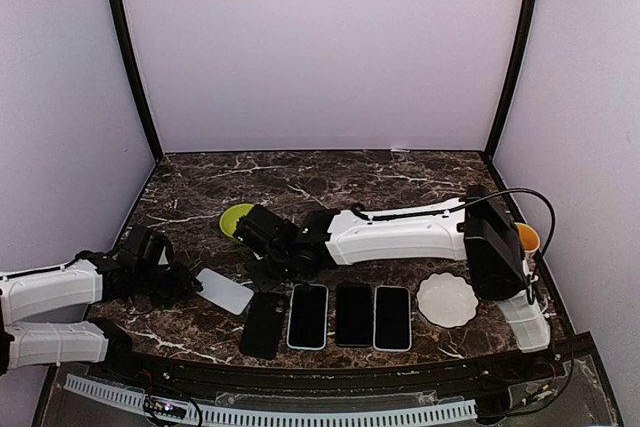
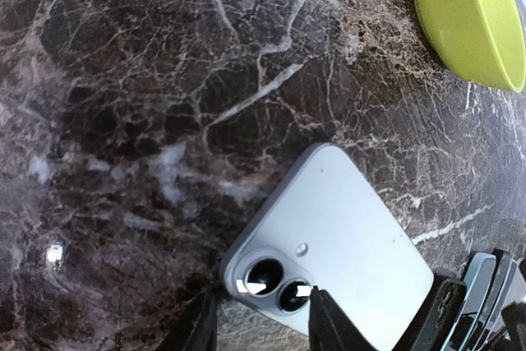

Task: Put the phone into the phone case
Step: Move the phone with the phone case to the center of the board, then move the phone to the center of the board.

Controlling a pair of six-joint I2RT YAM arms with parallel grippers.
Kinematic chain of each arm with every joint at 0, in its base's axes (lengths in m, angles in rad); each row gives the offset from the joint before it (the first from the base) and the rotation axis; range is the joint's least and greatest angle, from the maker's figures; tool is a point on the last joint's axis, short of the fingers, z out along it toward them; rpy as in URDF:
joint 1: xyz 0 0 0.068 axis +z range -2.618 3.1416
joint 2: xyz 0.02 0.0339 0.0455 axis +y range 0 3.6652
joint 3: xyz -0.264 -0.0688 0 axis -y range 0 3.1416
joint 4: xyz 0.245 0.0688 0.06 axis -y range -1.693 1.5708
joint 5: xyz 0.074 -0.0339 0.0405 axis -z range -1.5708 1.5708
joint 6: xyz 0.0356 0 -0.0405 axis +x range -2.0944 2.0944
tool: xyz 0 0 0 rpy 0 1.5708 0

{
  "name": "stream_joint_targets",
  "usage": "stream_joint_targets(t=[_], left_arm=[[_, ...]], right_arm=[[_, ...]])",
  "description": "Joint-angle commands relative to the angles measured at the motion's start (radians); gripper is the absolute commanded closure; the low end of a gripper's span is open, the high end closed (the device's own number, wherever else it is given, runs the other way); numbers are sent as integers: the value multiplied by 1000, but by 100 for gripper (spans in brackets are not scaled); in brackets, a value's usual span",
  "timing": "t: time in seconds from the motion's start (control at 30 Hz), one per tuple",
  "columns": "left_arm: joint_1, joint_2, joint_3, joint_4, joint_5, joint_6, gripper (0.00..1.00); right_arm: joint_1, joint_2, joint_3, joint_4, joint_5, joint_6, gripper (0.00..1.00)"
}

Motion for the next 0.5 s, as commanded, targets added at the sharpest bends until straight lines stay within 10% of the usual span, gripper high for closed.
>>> stream_joint_targets(t=[0.0,0.47], left_arm=[[-4,82,-37,30,40,24,62],[-70,561,224,229,104,145,62]], right_arm=[[-31,58,43,99,-59,4,58],[-117,-139,-231,230,57,105,52]])
